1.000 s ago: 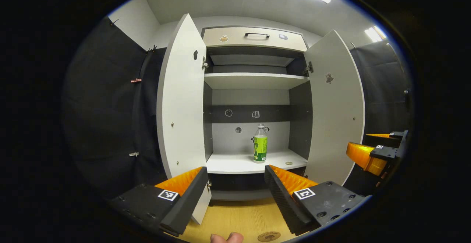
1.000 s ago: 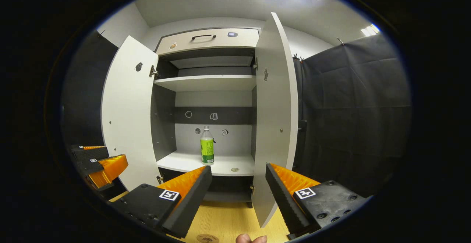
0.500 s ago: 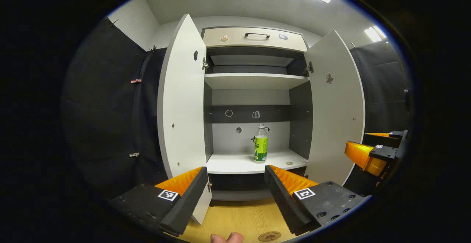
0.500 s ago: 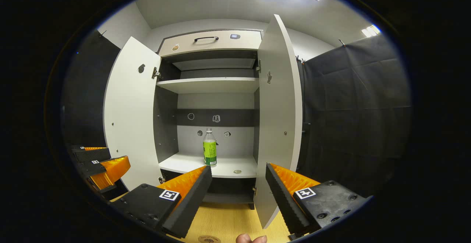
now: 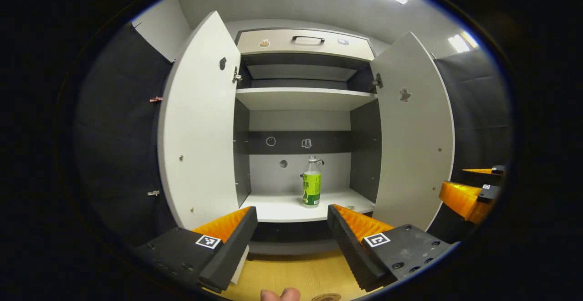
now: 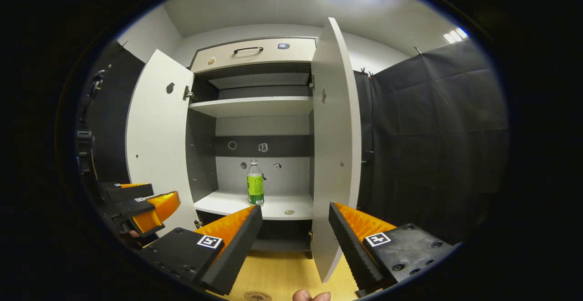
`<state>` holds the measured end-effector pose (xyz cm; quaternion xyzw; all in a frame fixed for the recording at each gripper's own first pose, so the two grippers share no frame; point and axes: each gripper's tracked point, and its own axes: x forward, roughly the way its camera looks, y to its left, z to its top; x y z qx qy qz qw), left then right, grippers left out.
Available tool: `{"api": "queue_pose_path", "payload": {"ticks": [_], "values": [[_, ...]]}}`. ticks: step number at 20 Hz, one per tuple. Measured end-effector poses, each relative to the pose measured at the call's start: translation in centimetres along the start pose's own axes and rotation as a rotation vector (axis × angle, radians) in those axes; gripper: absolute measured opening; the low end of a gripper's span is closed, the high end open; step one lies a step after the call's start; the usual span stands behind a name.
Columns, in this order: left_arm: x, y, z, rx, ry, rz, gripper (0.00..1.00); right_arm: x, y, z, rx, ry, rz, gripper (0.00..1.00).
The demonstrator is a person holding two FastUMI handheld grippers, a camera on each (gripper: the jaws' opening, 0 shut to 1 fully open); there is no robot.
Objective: Grasp the bottle in the cabinet with the left hand and place it on the coaster, then close the right door with the right hand and the left door with the left hand.
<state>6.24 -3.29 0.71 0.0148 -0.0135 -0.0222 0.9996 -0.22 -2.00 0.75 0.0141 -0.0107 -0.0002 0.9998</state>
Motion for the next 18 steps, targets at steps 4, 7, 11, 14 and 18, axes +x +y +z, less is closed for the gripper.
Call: {"api": "queue_pose_path", "payload": {"ticks": [4,7,11,14,18], "values": [[6.1,-2.2,-1.2,-0.033,0.007,-0.022,0.98,-0.6,-2.3,-0.8,-0.006,0.004,-0.012,0.98],[11.3,-3.3,-2.0,-0.074,0.011,-0.028,0.97,-0.8,-3.6,-0.9,-0.005,0.008,-0.02,0.98],[18.9,-4.5,-3.1,-0.076,0.019,-0.025,0.98,-0.8,-4.4,-1.4,-0.005,0.015,-0.007,0.98],[23.9,-5.5,-4.1,-0.082,0.039,-0.028,0.98,-0.5,-4.3,-1.7,0.0,0.013,0.027,0.98],[29.2,-5.9,-5.3,-0.101,0.069,0.006,0.98,0.5,-4.1,-2.4,0.012,0.032,0.074,0.98]]}}
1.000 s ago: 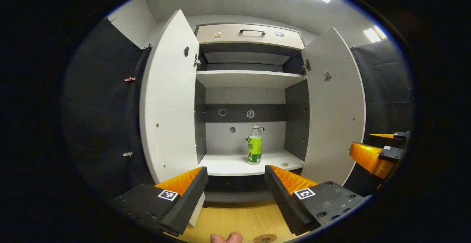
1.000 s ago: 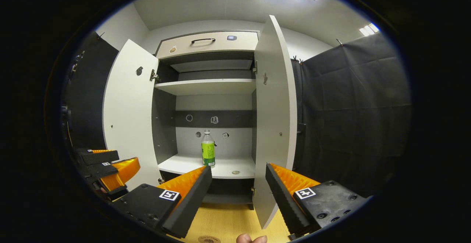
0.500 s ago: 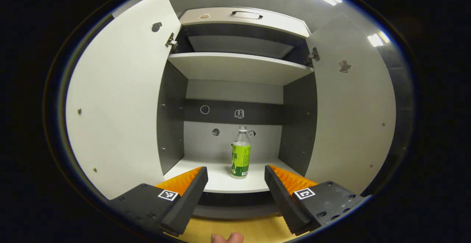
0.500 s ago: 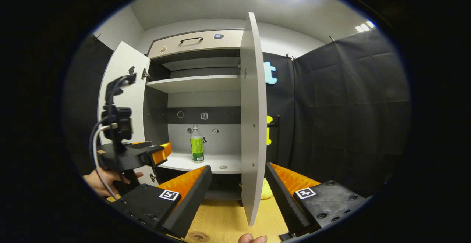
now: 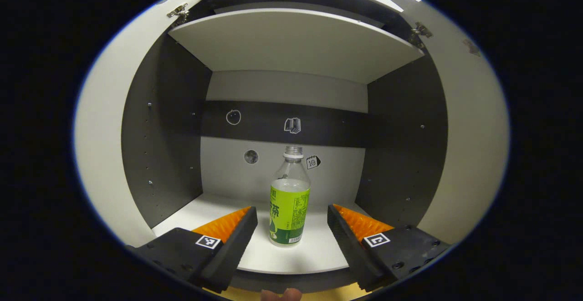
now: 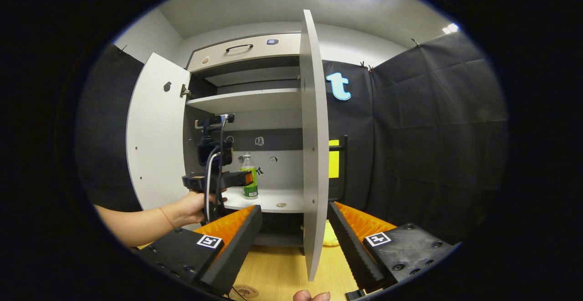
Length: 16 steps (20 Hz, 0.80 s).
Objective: Grasp the bottle in the cabinet with the left hand and place it on the coaster, then close the right door with the right hand and the left door with the left hand.
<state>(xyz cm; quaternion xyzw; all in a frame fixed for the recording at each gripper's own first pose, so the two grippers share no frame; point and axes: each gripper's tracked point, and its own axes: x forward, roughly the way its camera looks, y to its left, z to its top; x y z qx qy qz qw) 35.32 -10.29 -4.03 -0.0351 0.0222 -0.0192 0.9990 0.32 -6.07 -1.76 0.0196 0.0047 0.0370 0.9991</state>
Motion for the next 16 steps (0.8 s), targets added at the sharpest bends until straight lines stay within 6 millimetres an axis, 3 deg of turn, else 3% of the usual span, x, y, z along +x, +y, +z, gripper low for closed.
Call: {"api": "queue_pose_path", "payload": {"ticks": [4,8,11,12,16], "values": [[4.4,0.9,-0.6,0.062,0.008,0.046,0.98,0.8,0.0,-0.8,-0.01,0.016,0.033,0.98],[7.0,0.5,-0.2,0.046,-0.006,0.027,0.98,1.6,-0.3,-1.8,-0.01,0.036,0.04,0.98],[7.4,0.3,0.0,0.056,-0.01,0.019,0.96,1.8,-0.7,-1.9,-0.018,0.033,0.032,0.98],[7.6,0.3,-0.1,0.061,-0.008,0.021,0.83,1.7,-0.8,-1.8,-0.021,0.027,0.029,0.98],[5.2,0.2,0.7,0.028,-0.015,-0.004,0.78,1.7,-0.9,-1.5,-0.044,0.009,0.022,0.98]]}}
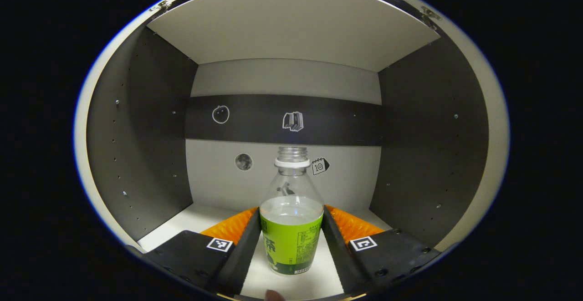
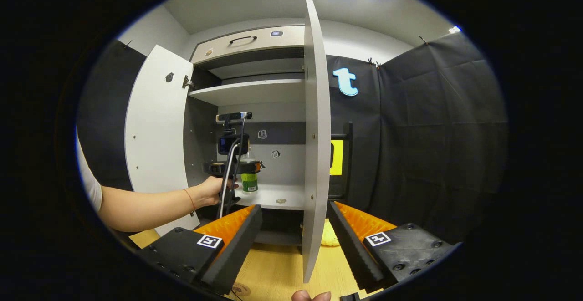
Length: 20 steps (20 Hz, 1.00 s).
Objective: Grasp the bottle in the cabinet with the left hand and place it on the coaster, then close the right door with the right hand and the left door with the left hand.
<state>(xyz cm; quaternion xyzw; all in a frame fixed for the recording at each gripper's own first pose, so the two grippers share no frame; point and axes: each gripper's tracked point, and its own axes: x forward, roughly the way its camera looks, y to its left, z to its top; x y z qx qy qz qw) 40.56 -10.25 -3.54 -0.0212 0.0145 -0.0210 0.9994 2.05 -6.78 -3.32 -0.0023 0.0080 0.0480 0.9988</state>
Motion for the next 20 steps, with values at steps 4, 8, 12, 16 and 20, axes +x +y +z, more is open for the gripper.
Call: {"api": "queue_pose_path", "payload": {"ticks": [4,8,12,16,20], "values": [[-5.7,0.3,2.1,0.012,-0.039,-0.034,0.78,-0.2,0.6,0.5,-0.001,-0.013,0.001,0.98],[-13.6,0.6,2.5,-0.017,-0.064,-0.079,0.78,-0.4,1.9,0.8,0.01,-0.018,0.014,0.98],[-21.4,1.3,0.5,0.015,-0.062,-0.094,0.77,-0.9,3.5,2.0,-0.005,-0.054,0.027,0.98],[-28.2,1.6,-3.6,0.002,-0.048,-0.123,0.78,-1.7,4.6,2.3,0.002,-0.065,0.023,0.98],[-33.2,1.4,-9.5,-0.023,-0.019,-0.154,0.78,-2.5,5.2,2.7,-0.001,-0.075,0.016,0.98]]}}
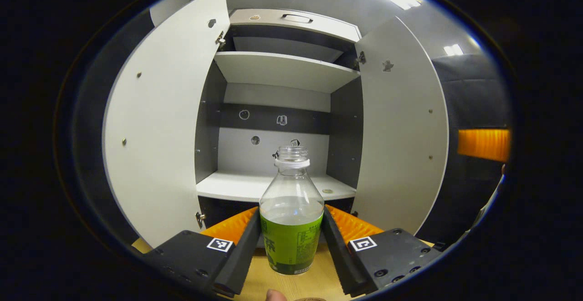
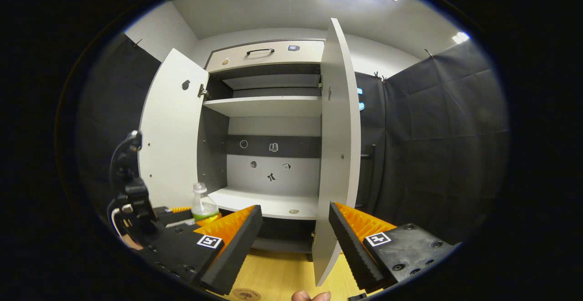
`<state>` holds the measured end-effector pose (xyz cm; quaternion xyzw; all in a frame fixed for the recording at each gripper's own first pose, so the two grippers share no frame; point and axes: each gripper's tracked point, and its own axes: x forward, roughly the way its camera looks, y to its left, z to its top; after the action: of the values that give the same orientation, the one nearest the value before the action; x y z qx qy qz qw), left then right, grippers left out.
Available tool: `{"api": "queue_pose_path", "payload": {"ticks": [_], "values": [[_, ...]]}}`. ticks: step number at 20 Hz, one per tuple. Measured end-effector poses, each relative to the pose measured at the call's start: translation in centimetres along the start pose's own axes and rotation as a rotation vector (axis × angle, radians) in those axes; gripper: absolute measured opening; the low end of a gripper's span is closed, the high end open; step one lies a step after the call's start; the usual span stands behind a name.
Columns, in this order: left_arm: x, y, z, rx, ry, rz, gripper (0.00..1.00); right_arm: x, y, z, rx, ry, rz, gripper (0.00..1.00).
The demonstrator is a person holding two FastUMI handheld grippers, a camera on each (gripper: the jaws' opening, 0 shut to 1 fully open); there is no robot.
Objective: Grasp the bottle in the cabinet with the left hand and place it on the coaster, then close the right door with the right hand and the left door with the left hand.
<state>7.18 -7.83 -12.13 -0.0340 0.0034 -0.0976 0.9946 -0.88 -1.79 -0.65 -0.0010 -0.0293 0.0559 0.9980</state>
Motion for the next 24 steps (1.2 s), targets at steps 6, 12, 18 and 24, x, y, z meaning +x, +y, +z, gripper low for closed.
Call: {"api": "queue_pose_path", "payload": {"ticks": [6,12,18,24], "values": [[-5.3,-2.9,-8.8,0.029,0.015,-0.108,0.78,-1.7,0.3,0.7,0.012,-0.035,-0.037,0.98],[-6.2,-5.0,-15.1,0.03,0.059,-0.189,0.78,-2.5,0.5,0.8,0.012,-0.017,-0.046,0.98],[-5.0,-5.7,-21.4,0.034,0.125,-0.224,0.78,-2.2,-0.7,-0.4,0.043,0.052,-0.075,0.98],[-4.4,-5.8,-23.3,0.052,0.15,-0.264,0.78,-2.0,-2.4,0.4,0.039,0.029,-0.11,0.98]]}}
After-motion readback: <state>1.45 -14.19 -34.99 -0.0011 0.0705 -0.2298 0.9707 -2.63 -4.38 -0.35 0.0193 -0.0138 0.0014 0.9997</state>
